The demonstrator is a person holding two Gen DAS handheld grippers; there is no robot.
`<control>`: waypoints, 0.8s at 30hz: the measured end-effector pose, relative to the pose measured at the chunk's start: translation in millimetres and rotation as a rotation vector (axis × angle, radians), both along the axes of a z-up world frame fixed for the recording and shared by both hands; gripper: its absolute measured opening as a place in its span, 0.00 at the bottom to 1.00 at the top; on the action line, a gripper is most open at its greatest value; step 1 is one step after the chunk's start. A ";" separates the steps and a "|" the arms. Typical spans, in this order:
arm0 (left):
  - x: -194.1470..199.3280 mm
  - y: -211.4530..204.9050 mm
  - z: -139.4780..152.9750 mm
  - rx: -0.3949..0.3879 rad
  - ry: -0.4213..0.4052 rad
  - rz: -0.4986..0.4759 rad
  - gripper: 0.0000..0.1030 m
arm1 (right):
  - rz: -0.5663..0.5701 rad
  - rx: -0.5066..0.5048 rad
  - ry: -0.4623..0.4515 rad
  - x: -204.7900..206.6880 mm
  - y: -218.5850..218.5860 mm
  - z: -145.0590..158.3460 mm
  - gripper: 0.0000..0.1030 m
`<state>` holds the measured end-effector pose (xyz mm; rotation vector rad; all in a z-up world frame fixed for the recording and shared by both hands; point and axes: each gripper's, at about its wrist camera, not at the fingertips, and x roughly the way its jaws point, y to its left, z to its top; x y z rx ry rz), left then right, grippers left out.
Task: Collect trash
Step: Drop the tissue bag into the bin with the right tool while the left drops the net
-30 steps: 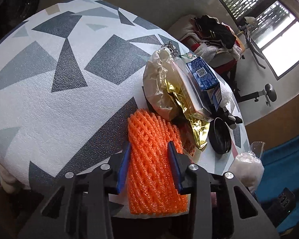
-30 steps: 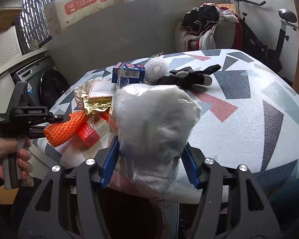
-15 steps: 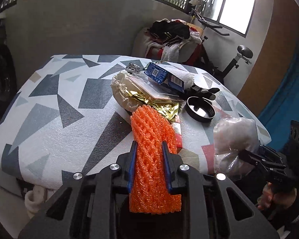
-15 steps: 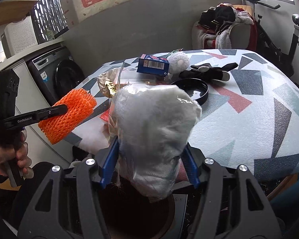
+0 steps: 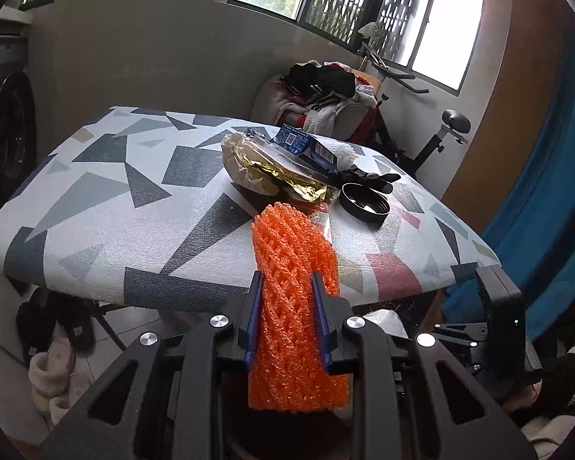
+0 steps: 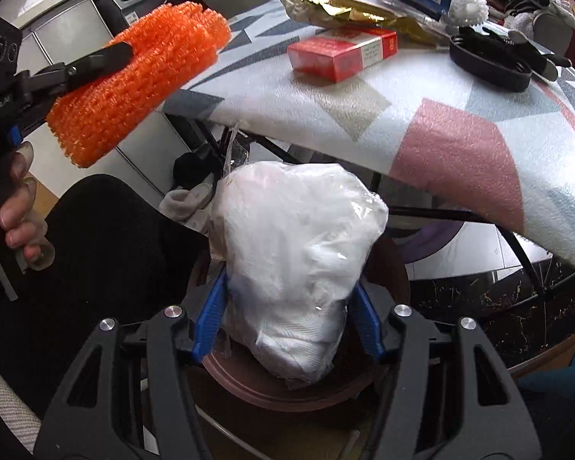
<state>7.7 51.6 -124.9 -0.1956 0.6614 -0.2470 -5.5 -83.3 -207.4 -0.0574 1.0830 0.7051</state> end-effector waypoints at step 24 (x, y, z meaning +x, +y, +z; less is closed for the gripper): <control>6.1 -16.3 -12.3 0.038 0.041 -0.079 0.24 | -0.162 -0.007 -0.313 5.6 -36.9 57.6 0.94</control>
